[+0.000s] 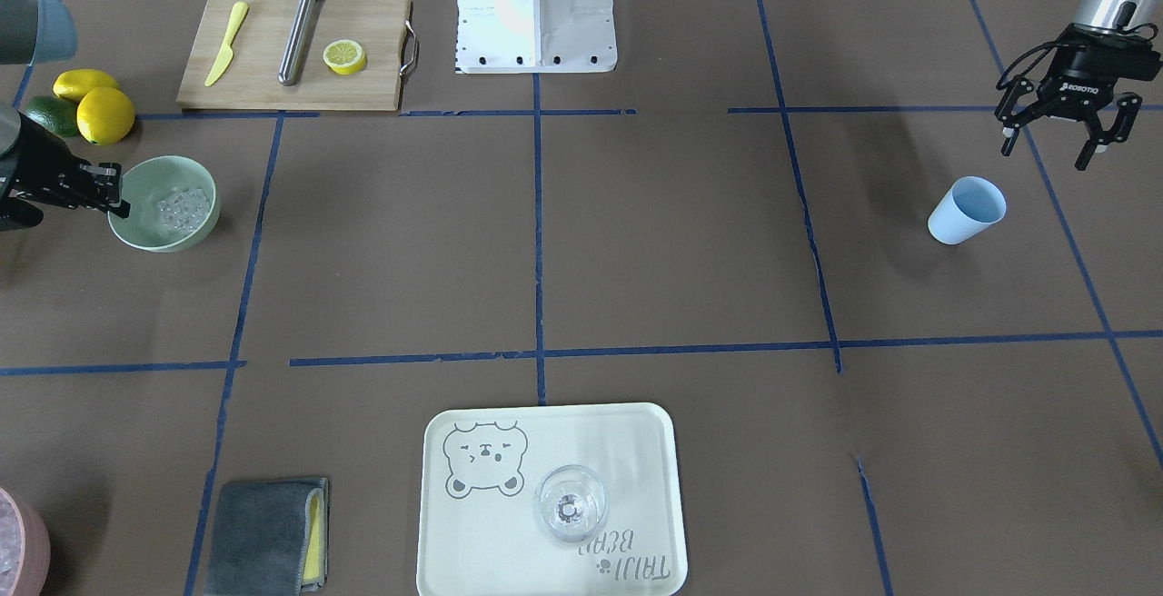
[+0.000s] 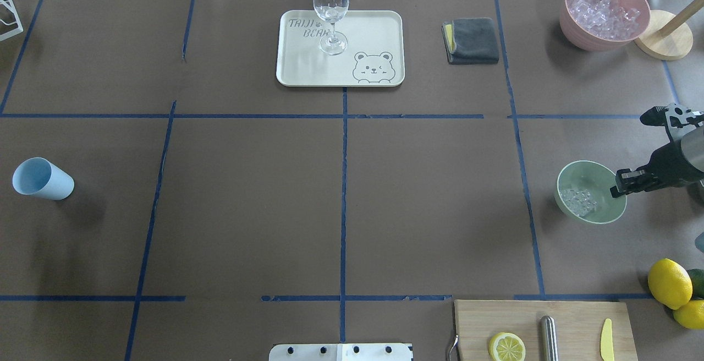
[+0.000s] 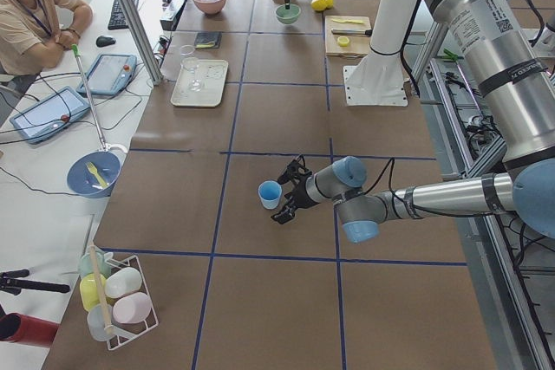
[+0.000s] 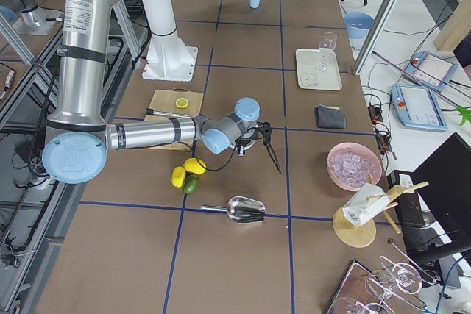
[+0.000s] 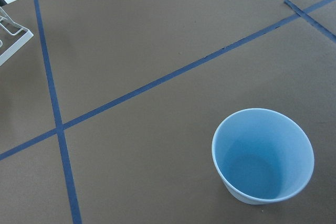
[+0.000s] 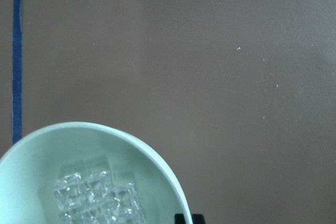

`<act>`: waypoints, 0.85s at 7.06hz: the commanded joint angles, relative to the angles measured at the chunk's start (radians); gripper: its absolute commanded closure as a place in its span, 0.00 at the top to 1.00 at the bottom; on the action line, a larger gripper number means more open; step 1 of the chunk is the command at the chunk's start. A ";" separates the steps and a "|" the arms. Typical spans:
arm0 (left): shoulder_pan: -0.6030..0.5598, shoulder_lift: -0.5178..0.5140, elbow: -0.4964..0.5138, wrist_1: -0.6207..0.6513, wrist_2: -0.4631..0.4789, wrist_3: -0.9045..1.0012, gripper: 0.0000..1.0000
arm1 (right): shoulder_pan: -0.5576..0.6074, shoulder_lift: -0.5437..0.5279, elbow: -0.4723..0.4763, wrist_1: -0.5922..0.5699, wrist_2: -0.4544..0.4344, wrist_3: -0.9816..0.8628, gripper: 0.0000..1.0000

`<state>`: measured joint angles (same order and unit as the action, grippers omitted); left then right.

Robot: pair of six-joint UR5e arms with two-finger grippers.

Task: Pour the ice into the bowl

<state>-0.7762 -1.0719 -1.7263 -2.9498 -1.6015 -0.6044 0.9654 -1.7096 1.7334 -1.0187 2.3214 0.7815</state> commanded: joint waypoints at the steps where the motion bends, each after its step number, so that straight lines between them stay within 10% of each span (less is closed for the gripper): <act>1: 0.000 0.000 -0.001 0.000 0.000 0.000 1.00 | 0.001 0.005 -0.015 0.000 0.000 -0.001 0.00; 2: 0.000 0.000 0.002 0.000 0.000 0.000 1.00 | 0.001 0.008 -0.015 0.000 0.000 0.001 0.04; 3: 0.000 0.000 0.001 0.000 0.000 0.000 1.00 | 0.007 0.011 -0.014 0.000 -0.002 0.010 0.99; 6: 0.000 -0.002 0.001 0.000 0.000 0.000 1.00 | 0.158 0.012 0.012 -0.006 0.095 -0.001 1.00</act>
<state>-0.7767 -1.0727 -1.7257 -2.9499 -1.6015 -0.6044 1.0380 -1.6987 1.7292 -1.0182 2.3539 0.7836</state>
